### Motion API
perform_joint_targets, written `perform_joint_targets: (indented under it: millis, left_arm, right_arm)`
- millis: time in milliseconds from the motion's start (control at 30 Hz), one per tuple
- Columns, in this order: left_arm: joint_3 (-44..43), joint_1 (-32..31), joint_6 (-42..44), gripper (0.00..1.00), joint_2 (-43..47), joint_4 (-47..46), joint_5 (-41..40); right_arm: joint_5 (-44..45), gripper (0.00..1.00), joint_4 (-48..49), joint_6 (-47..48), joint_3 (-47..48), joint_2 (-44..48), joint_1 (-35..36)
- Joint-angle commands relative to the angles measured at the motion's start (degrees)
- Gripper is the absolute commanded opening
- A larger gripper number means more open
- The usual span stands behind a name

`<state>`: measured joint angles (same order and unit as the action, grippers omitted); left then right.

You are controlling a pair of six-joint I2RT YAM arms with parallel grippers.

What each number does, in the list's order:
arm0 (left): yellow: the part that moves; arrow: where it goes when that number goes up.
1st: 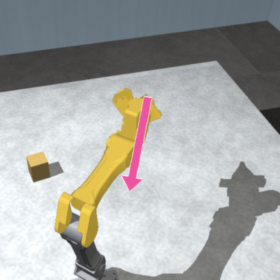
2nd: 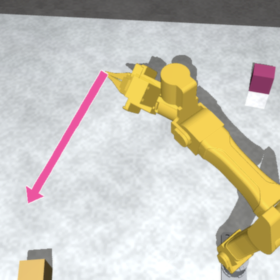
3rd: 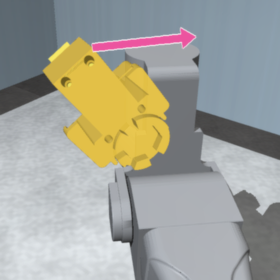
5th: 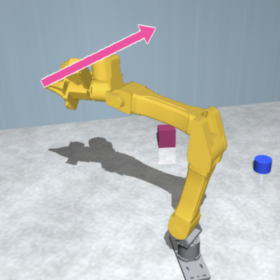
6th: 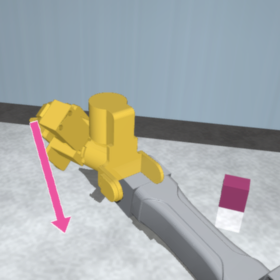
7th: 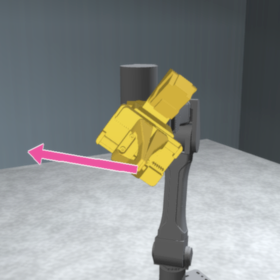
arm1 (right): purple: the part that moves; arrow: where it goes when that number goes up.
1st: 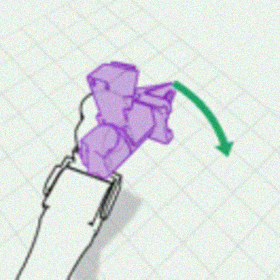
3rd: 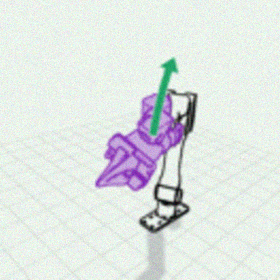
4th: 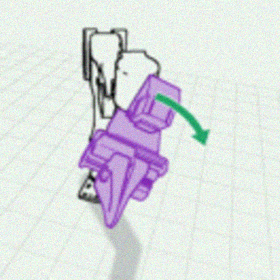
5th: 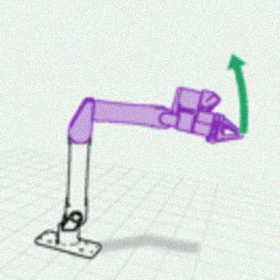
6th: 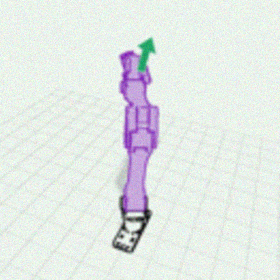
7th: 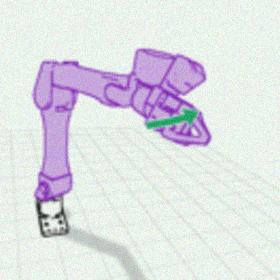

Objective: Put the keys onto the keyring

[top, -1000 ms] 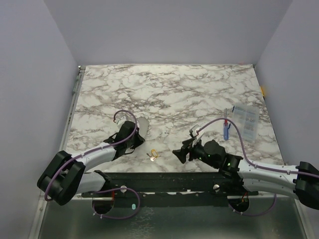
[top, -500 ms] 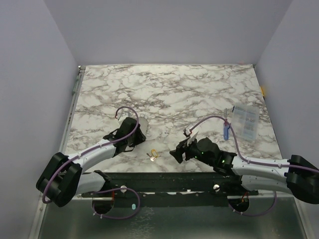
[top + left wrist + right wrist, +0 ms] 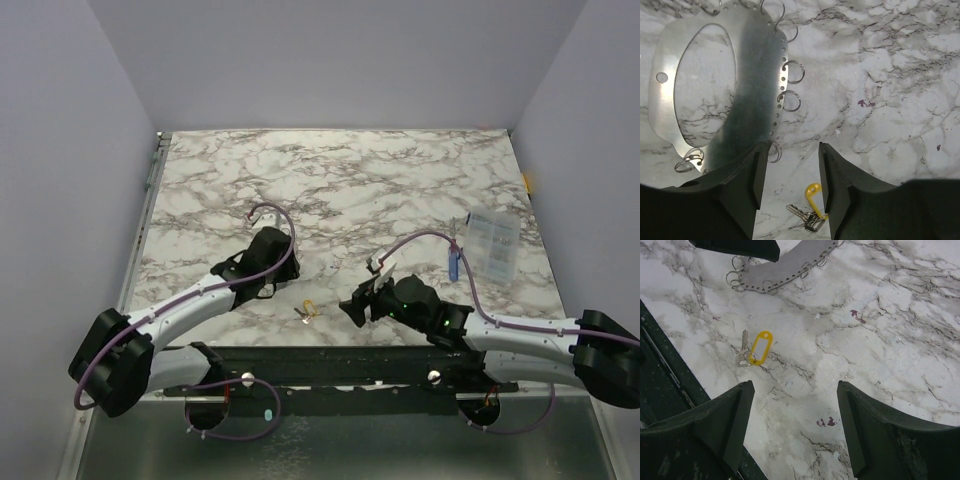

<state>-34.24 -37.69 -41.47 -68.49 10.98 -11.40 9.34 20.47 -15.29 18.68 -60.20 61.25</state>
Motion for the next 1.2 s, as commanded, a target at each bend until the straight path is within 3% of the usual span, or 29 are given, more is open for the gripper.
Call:
perform_joint_targets:
  millis: [0, 133, 333, 533, 767, 1033, 1167]
  left_arm:
    - [-3.62, -2.93, 14.82, 0.56, 3.17, 1.20, -7.83]
    - [-6.24, -5.18, 29.81, 0.61, 2.76, 1.19, -6.11]
    - [-5.89, -14.60, 64.57, 0.62, 3.62, 6.74, 0.43]
    - [-3.54, -14.46, 85.95, 0.60, 3.15, 13.22, 3.44]
    - [-5.04, -5.12, 95.58, 0.50, 0.11, 15.75, 16.42]
    - [-9.10, -3.77, 95.91, 0.42, -7.96, 19.62, 22.29]
    - [-8.49, -3.69, 98.23, 0.37, -9.13, 18.65, 21.07]
  right_arm:
    - [0.92, 0.77, 2.93, 1.83, -1.95, 2.32, 0.45]
    - [2.60, 0.77, 5.33, 2.90, -3.89, 3.77, 0.45]
    - [3.00, 0.77, 7.03, 2.42, -5.82, 5.72, 0.45]
    - [4.46, 0.77, 8.03, 2.64, -7.10, 7.44, 0.45]
    - [4.77, 0.78, 9.59, 2.81, -8.38, 8.01, 0.45]
    - [4.62, 0.77, 9.51, 2.86, -8.57, 9.07, 0.45]
    - [4.52, 0.77, 9.60, 3.05, -8.61, 9.68, 0.45]
